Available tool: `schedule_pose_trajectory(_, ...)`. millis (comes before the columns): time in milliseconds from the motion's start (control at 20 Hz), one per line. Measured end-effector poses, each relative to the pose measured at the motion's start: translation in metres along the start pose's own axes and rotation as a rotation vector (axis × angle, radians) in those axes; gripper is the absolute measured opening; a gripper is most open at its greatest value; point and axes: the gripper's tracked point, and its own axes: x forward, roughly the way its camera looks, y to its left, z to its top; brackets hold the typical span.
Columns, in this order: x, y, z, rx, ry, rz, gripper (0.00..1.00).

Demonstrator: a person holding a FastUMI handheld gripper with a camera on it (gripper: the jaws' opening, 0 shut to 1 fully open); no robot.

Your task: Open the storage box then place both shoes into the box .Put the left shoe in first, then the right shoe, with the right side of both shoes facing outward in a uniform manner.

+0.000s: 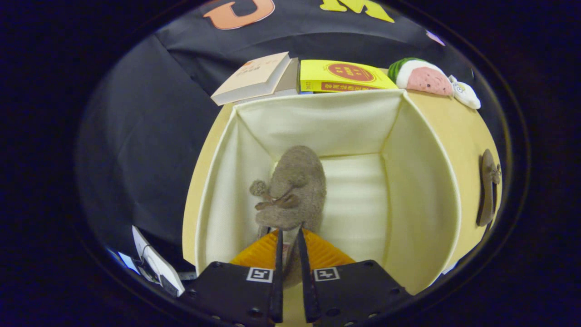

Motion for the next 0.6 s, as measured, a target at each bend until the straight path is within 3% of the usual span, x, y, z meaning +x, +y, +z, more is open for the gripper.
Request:
schedule_pose_trajectory(50, -0.002, 0.001, -0.002, -0.013, 0.003, 0.003, 0.31)
schedule_pose_trajectory(250, -0.015, -0.008, 0.002, -0.053, -0.016, -0.002, 0.62)
schedule_pose_trajectory(300, -0.020, -0.011, 0.002, -0.065, -0.018, 0.007, 0.76)
schedule_pose_trajectory(500, -0.042, -0.015, -0.006, -0.089, 0.005, 0.072, 0.96)
schedule_pose_trajectory(600, -0.061, -0.013, -0.004, -0.108, -0.007, 0.122, 0.97)
